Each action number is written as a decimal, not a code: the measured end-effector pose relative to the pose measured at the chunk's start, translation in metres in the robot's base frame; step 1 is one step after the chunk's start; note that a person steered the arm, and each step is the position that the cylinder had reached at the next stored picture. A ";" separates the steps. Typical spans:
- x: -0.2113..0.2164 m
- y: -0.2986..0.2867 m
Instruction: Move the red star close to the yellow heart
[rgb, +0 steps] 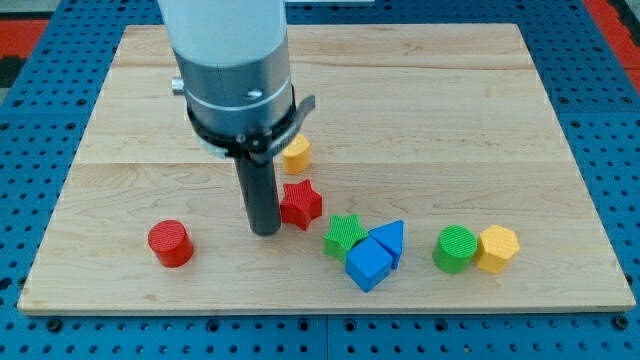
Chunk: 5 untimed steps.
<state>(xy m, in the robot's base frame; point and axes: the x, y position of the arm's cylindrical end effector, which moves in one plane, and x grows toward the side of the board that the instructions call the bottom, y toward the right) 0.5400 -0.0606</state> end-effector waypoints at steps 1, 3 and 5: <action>0.010 0.022; -0.033 0.041; 0.014 0.024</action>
